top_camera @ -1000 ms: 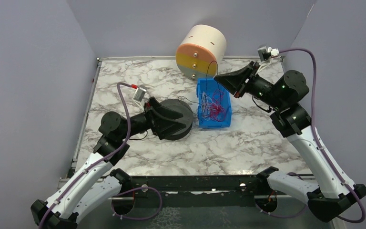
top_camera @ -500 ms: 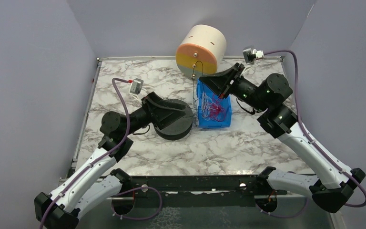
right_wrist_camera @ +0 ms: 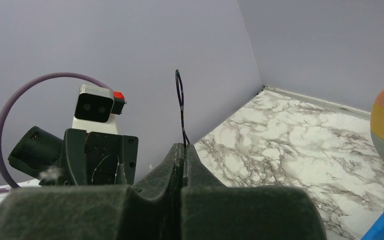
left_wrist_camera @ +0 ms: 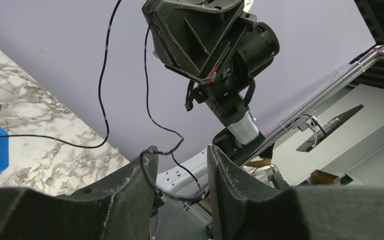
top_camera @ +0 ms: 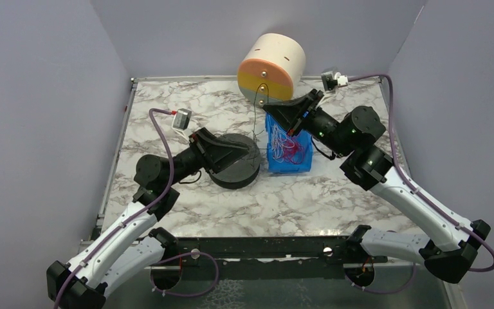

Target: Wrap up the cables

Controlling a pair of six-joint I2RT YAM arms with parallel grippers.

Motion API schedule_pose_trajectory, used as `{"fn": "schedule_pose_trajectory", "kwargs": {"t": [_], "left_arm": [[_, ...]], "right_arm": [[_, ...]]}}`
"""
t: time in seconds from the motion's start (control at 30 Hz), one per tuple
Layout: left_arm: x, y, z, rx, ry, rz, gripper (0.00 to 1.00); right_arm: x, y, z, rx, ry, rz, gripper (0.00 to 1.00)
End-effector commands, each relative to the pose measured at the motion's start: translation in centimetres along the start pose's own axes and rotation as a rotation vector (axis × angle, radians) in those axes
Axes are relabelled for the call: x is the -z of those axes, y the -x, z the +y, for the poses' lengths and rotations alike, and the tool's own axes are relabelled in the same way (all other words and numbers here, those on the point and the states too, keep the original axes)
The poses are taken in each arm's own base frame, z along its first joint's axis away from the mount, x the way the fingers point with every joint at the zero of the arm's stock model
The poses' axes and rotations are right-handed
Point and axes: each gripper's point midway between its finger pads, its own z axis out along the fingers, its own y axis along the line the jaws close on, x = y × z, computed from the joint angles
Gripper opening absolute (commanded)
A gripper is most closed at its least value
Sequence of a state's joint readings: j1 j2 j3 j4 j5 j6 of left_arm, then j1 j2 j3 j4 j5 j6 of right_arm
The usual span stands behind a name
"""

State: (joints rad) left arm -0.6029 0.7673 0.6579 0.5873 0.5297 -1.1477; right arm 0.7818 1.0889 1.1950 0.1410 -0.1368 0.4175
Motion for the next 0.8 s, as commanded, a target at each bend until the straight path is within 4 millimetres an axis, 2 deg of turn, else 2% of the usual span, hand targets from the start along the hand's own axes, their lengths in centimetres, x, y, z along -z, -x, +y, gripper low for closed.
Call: {"fn": "schedule_pose_trajectory", "kwargs": {"t": [0.0, 0.1, 0.2, 0.23, 0.4, 0.63, 0.77], "left_arm": [[0.0, 0.0, 0.1, 0.010, -0.006, -0.014, 0.39], [-0.1, 0.0, 0.2, 0.010, -0.006, -0.009, 0.28], [-0.1, -0.2, 0.3, 0.012, -0.006, 0.001, 0.05], [-0.1, -0.3, 0.3, 0.012, -0.006, 0.007, 0.00], [0.3, -2.0, 1.6, 0.032, 0.013, 0.073, 0.00], [1.1, -5.8, 4.4, 0.073, 0.069, 0.264, 0.00], [1.9, -7.2, 6.1, 0.026, 0.149, 0.358, 0.00]], "right_arm": [[-0.1, 1.0, 0.3, 0.027, -0.006, -0.051, 0.01], [0.1, 0.7, 0.4, 0.026, -0.008, -0.050, 0.01], [0.4, 0.3, 0.0, 0.025, -0.029, -0.045, 0.01], [0.6, 0.3, -0.2, 0.024, -0.039, -0.047, 0.01], [1.8, -0.3, -2.2, 0.016, -0.151, -0.042, 0.01], [4.8, 0.6, -4.8, 0.051, -0.312, -0.076, 0.01], [6.7, 0.7, -5.7, 0.066, -0.383, -0.070, 0.01]]}}
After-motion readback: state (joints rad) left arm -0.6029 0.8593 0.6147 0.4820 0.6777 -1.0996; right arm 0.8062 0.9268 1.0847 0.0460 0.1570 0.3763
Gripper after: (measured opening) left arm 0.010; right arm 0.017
